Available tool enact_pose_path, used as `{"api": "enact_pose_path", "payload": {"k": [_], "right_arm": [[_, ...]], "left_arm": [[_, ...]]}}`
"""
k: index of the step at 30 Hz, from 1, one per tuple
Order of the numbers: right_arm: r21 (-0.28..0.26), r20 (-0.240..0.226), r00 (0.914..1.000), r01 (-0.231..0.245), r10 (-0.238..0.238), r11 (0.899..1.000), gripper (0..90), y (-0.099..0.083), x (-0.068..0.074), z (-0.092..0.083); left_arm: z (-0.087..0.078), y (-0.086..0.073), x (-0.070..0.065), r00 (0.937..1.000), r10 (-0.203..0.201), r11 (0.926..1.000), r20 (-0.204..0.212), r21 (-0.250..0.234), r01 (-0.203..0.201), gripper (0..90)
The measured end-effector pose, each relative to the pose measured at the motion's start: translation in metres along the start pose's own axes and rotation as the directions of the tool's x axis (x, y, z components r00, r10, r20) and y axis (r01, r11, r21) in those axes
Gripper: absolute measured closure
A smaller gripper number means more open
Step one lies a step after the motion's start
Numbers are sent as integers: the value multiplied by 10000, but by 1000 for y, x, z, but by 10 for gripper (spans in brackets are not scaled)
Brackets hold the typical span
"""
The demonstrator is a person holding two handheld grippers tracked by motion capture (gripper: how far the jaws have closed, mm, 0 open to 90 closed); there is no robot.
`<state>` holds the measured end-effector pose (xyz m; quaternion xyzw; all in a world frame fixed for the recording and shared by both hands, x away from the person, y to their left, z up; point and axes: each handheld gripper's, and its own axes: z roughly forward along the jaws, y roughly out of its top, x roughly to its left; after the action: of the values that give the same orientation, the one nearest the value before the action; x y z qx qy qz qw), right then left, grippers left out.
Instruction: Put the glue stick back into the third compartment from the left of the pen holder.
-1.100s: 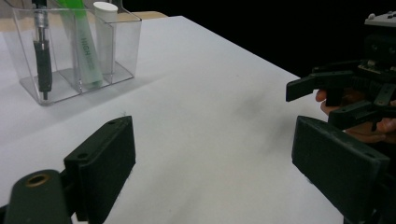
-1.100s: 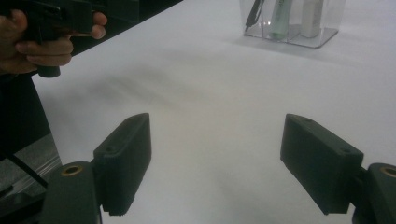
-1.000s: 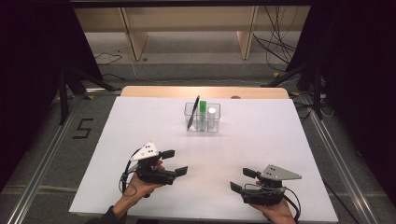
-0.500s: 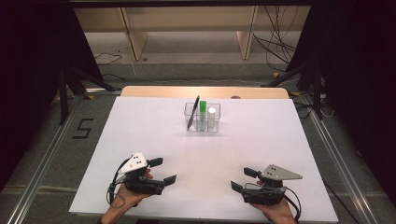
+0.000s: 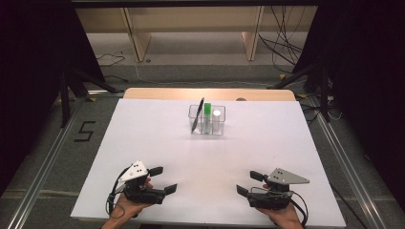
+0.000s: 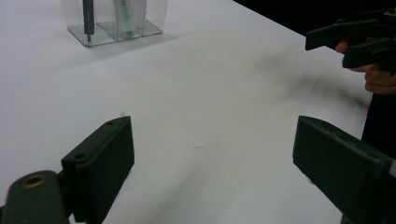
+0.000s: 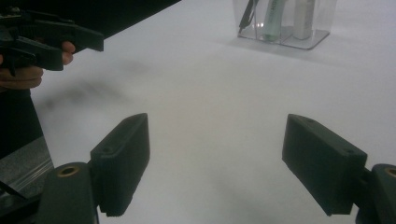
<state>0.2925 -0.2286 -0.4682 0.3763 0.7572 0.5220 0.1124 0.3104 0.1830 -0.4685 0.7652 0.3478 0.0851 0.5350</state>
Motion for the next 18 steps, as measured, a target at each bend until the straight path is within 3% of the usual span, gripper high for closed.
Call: {"api": "enact_pose_path", "payload": {"k": [18], "right_arm": [[-2,-15,10000,32,-32,10000,239,0,0,0]], "left_arm": [[0,1,2,10000,-70,9998,-44,-172,69,123]]}}
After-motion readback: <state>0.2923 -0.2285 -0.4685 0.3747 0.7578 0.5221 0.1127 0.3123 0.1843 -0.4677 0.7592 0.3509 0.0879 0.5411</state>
